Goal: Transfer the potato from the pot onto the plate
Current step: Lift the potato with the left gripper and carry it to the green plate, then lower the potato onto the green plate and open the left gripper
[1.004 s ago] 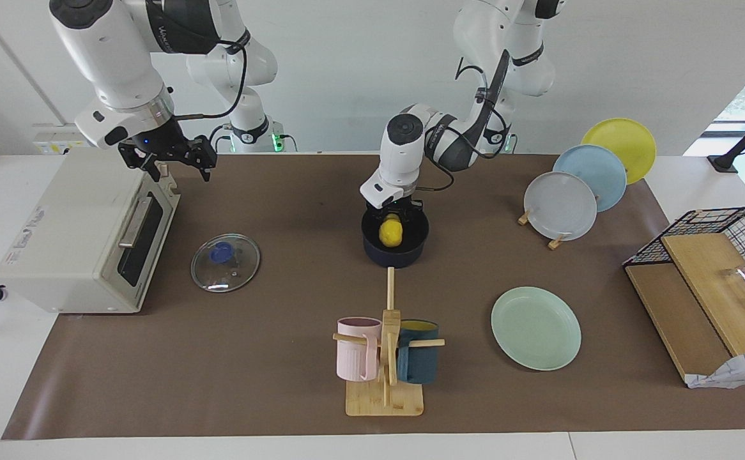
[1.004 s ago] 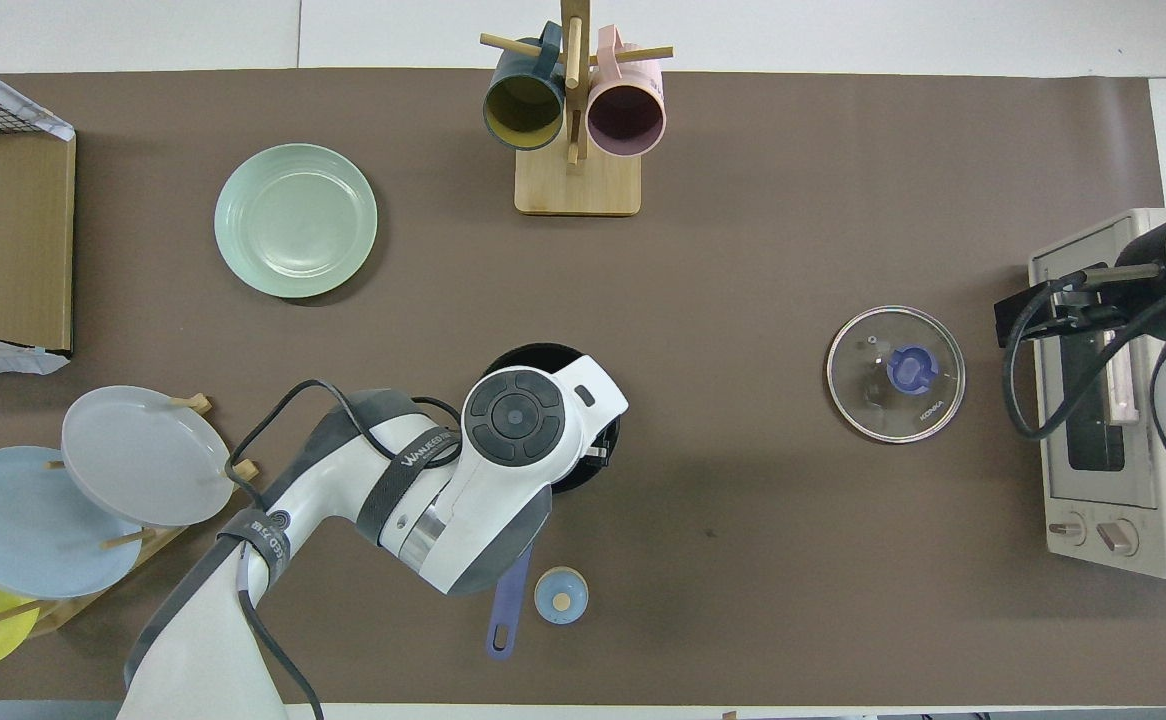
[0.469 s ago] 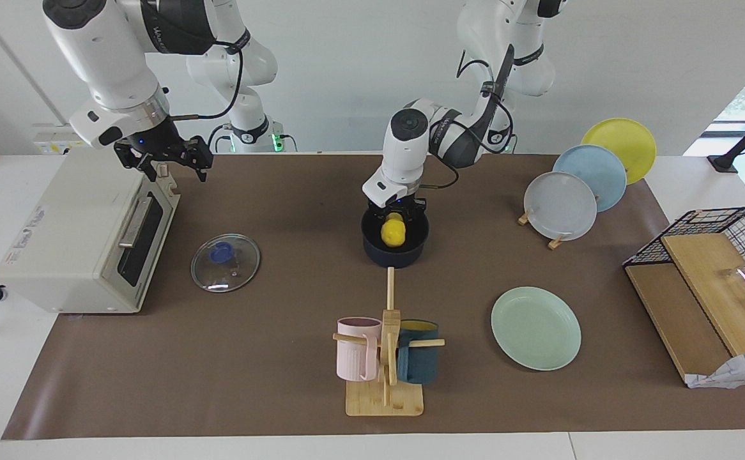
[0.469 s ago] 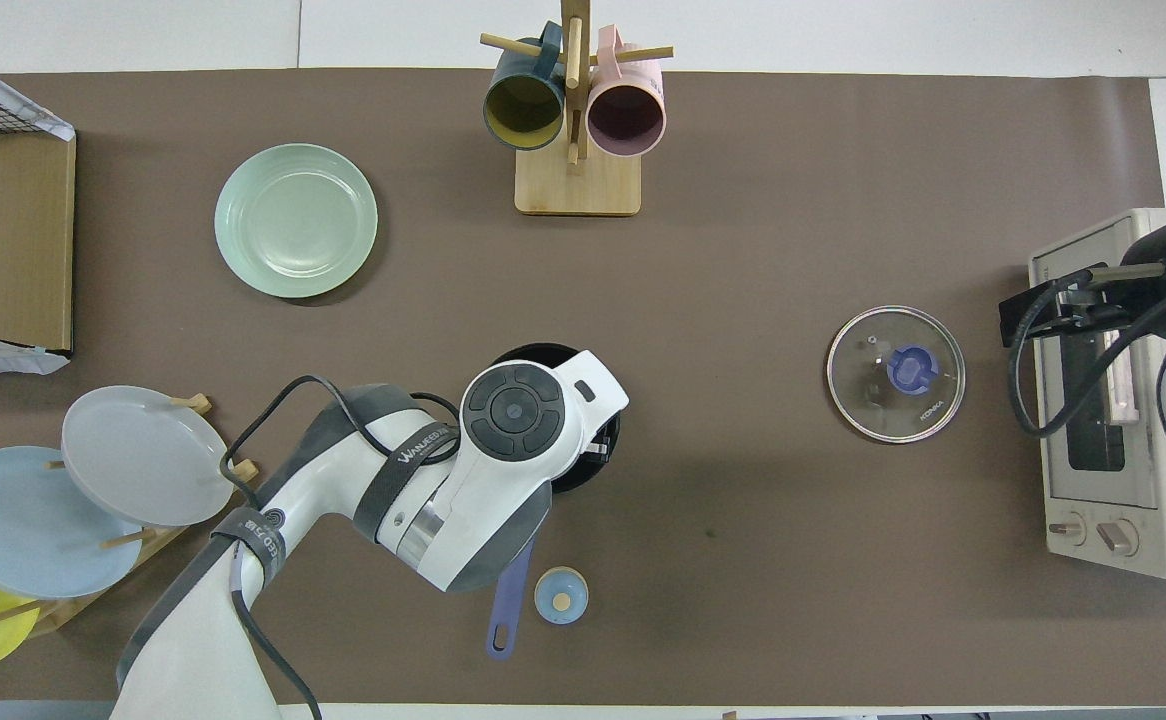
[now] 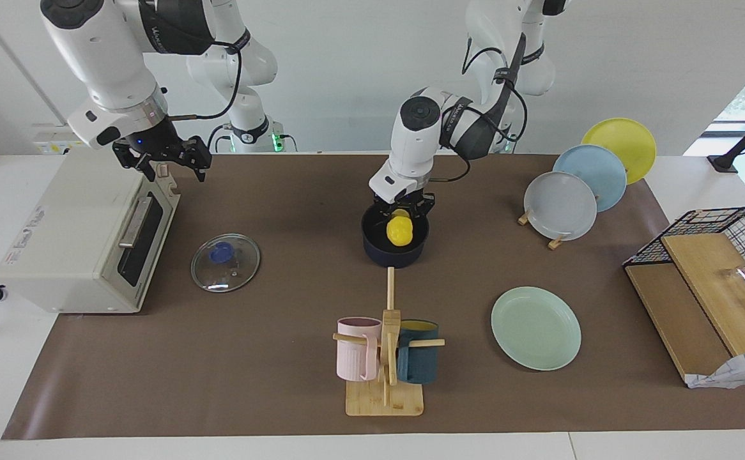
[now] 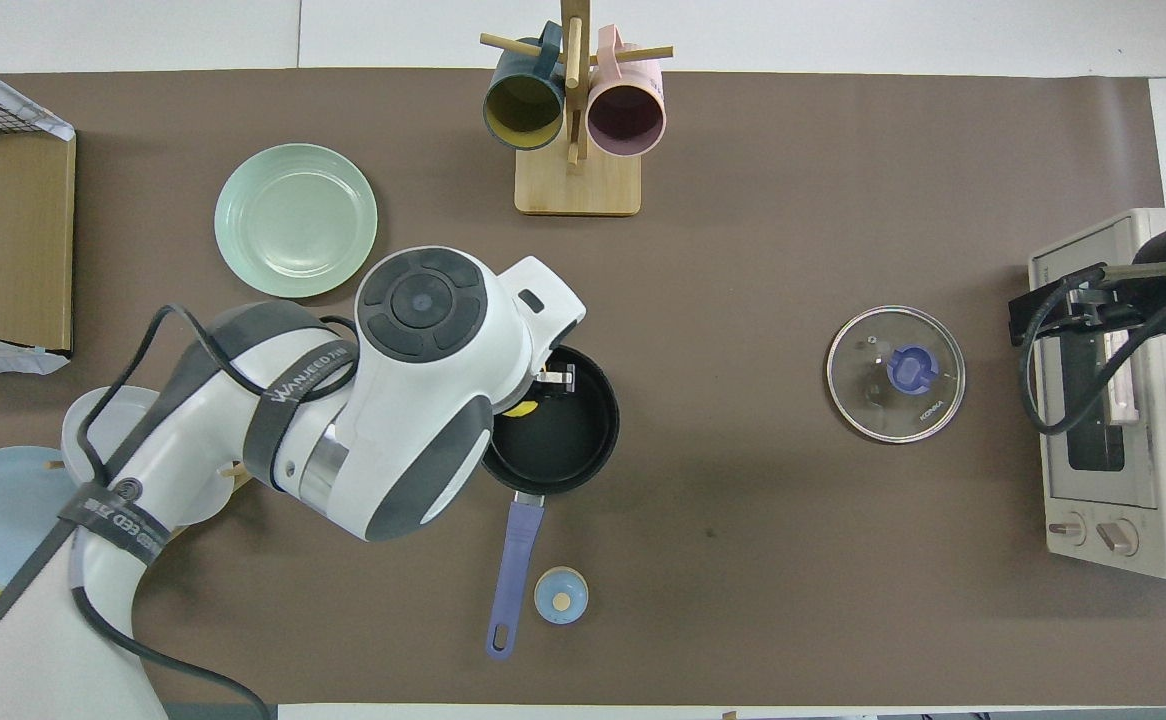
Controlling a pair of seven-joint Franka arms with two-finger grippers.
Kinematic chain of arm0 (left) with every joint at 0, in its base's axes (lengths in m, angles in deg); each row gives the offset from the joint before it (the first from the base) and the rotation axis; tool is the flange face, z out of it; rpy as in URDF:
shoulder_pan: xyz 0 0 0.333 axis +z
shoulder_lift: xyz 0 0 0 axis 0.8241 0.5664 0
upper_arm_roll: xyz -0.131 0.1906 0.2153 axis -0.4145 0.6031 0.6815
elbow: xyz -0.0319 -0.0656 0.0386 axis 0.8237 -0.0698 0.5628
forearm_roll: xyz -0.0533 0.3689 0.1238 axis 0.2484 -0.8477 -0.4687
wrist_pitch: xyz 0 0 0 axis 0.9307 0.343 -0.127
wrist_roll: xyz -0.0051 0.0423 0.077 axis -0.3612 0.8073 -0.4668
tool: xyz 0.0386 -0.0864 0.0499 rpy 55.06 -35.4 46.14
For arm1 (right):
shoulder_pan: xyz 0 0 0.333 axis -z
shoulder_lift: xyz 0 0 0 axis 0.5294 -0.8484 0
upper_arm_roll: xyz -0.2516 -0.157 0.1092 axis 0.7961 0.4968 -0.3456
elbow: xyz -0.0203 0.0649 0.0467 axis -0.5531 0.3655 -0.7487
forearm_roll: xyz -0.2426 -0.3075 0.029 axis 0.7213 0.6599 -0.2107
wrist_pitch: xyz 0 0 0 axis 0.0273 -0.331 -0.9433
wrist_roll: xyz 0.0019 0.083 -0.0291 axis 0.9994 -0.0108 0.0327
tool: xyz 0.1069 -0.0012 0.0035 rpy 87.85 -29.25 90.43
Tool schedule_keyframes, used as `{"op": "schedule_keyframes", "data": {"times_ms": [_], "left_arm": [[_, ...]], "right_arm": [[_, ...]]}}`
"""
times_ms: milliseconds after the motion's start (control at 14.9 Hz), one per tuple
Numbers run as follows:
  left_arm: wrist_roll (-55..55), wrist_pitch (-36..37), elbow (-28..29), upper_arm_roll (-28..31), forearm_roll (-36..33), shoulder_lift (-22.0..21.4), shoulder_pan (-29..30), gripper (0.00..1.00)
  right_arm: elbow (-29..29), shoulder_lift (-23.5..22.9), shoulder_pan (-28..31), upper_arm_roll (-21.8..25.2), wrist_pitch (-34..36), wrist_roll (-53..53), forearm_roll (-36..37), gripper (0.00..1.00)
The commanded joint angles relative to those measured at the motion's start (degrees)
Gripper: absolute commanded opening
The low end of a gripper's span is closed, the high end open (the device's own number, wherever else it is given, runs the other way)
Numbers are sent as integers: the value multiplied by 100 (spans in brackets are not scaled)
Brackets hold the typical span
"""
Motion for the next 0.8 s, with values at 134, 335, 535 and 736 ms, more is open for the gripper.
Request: {"op": "schedule_keyframes", "data": {"times_ms": [134, 335, 535, 736], "left_arm": [[-809, 777, -1314, -32, -13, 373, 1161, 0], [-1599, 735, -1747, -58, 40, 664, 1900, 0], [-2611, 323, -1757, -41, 58, 857, 2516, 0], [-3174, -590, -1451, -23, 5, 1217, 2736, 0]], "right_arm": [[77, 114, 8, -21, 53, 91, -111, 100], [77, 114, 25, -13, 53, 91, -112, 100], [77, 114, 16, -21, 53, 91, -103, 100], [77, 114, 16, -21, 53, 91, -112, 100]]}}
